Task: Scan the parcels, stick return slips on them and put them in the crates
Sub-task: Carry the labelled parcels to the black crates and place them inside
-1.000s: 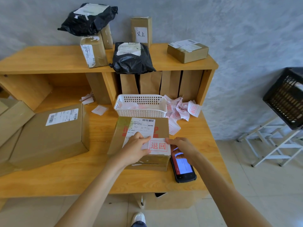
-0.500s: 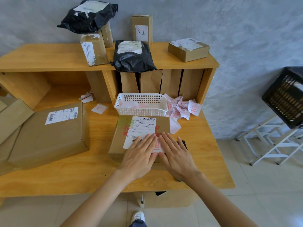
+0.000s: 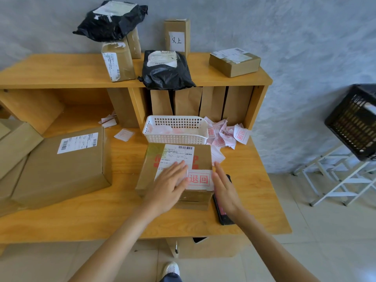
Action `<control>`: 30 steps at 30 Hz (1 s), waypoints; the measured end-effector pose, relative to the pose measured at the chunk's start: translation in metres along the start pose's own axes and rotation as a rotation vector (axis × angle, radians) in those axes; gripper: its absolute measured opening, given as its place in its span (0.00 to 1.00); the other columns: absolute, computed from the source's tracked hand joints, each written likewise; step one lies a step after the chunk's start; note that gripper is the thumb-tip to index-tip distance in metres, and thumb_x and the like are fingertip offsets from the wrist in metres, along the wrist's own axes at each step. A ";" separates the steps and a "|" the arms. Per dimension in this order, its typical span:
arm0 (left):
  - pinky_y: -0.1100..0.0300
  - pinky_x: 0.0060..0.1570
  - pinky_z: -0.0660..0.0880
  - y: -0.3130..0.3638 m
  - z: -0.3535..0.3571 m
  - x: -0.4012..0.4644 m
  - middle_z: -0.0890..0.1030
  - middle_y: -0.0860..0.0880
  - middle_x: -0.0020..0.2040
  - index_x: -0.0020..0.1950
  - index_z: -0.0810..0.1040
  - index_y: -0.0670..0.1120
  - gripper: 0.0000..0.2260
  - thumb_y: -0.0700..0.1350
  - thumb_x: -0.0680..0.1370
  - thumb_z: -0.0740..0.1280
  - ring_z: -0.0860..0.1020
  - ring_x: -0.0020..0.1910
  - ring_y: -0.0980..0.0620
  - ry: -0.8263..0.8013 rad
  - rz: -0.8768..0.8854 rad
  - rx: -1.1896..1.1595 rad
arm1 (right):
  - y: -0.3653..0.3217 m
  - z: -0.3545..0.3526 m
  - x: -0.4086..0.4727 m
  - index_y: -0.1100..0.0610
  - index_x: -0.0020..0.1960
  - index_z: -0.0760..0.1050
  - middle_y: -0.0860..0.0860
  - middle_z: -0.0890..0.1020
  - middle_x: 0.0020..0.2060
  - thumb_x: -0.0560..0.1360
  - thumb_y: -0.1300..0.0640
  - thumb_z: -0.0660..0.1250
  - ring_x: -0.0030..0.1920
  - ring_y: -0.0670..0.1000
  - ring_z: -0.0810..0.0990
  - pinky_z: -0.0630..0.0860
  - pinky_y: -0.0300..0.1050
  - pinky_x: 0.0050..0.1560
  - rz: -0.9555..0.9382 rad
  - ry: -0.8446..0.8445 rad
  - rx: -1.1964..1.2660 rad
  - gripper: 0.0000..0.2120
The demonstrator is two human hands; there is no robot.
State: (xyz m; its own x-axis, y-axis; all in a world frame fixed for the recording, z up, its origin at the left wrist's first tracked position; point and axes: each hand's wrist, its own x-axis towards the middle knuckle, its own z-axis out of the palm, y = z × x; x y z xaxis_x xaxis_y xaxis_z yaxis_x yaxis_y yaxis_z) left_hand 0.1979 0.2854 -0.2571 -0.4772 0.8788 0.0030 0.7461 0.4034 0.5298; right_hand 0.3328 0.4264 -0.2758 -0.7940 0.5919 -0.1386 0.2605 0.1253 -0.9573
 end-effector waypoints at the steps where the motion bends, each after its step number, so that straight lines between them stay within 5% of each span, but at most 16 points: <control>1: 0.57 0.76 0.48 -0.005 -0.007 0.000 0.53 0.63 0.75 0.77 0.58 0.54 0.28 0.63 0.79 0.48 0.49 0.75 0.63 0.088 -0.029 -0.090 | 0.002 -0.002 0.006 0.44 0.77 0.55 0.36 0.60 0.73 0.83 0.44 0.51 0.72 0.38 0.59 0.56 0.34 0.72 0.044 0.051 0.114 0.23; 3: 0.58 0.73 0.54 -0.018 -0.022 0.001 0.61 0.60 0.75 0.76 0.63 0.53 0.23 0.57 0.81 0.57 0.56 0.74 0.62 0.274 -0.137 -0.213 | 0.004 -0.008 0.021 0.47 0.77 0.59 0.44 0.65 0.74 0.82 0.41 0.52 0.74 0.47 0.63 0.60 0.51 0.75 0.120 0.125 0.244 0.25; 5: 0.56 0.71 0.58 -0.033 -0.036 0.003 0.65 0.56 0.75 0.75 0.66 0.52 0.22 0.53 0.82 0.61 0.61 0.74 0.57 0.335 -0.345 -0.437 | 0.001 -0.008 0.034 0.51 0.74 0.64 0.47 0.70 0.71 0.82 0.43 0.53 0.71 0.50 0.67 0.63 0.54 0.73 0.170 0.146 0.304 0.24; 8: 0.54 0.66 0.65 -0.064 -0.041 0.010 0.71 0.51 0.72 0.73 0.68 0.52 0.22 0.56 0.80 0.62 0.69 0.69 0.50 0.289 -0.672 -0.856 | -0.003 -0.001 0.047 0.50 0.62 0.74 0.49 0.78 0.62 0.82 0.45 0.55 0.65 0.51 0.75 0.70 0.53 0.68 0.255 0.143 0.392 0.15; 11: 0.48 0.65 0.70 -0.086 -0.034 0.013 0.81 0.48 0.61 0.64 0.77 0.52 0.24 0.65 0.75 0.63 0.77 0.60 0.48 0.148 -0.797 -1.072 | 0.000 0.009 0.053 0.53 0.58 0.77 0.54 0.84 0.54 0.82 0.45 0.57 0.53 0.54 0.83 0.78 0.54 0.59 0.326 0.186 0.437 0.15; 14: 0.48 0.62 0.73 -0.089 -0.029 0.017 0.85 0.45 0.52 0.55 0.82 0.49 0.24 0.66 0.76 0.60 0.81 0.54 0.46 0.077 -0.782 -1.204 | 0.002 0.014 0.053 0.57 0.59 0.78 0.57 0.86 0.45 0.82 0.45 0.57 0.44 0.55 0.86 0.81 0.50 0.47 0.379 0.204 0.490 0.18; 17: 0.48 0.63 0.72 -0.091 -0.026 0.019 0.84 0.44 0.54 0.58 0.82 0.48 0.27 0.67 0.75 0.58 0.81 0.56 0.45 0.031 -0.731 -1.325 | 0.007 0.018 0.052 0.58 0.59 0.79 0.58 0.85 0.48 0.82 0.43 0.55 0.45 0.56 0.85 0.82 0.48 0.45 0.419 0.184 0.570 0.23; 23: 0.52 0.51 0.75 -0.095 -0.024 0.023 0.85 0.46 0.51 0.57 0.81 0.48 0.27 0.65 0.79 0.52 0.84 0.48 0.50 -0.032 -0.655 -1.423 | 0.012 0.032 0.049 0.58 0.65 0.76 0.60 0.82 0.57 0.75 0.37 0.59 0.58 0.60 0.81 0.72 0.60 0.65 0.448 0.227 0.712 0.30; 30: 0.50 0.55 0.75 -0.083 -0.048 0.035 0.83 0.45 0.56 0.60 0.80 0.50 0.27 0.65 0.79 0.51 0.82 0.55 0.48 -0.099 -0.491 -1.449 | -0.008 0.019 0.046 0.59 0.59 0.77 0.58 0.86 0.46 0.79 0.38 0.51 0.42 0.55 0.86 0.83 0.47 0.40 0.342 0.206 0.734 0.29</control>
State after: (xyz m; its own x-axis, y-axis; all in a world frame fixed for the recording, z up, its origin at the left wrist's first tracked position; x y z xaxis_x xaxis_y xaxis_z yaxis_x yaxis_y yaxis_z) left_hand 0.0969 0.2702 -0.2606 -0.4582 0.7739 -0.4372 -0.5788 0.1136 0.8075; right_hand 0.2840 0.4370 -0.2799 -0.6010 0.6457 -0.4710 -0.0114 -0.5962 -0.8028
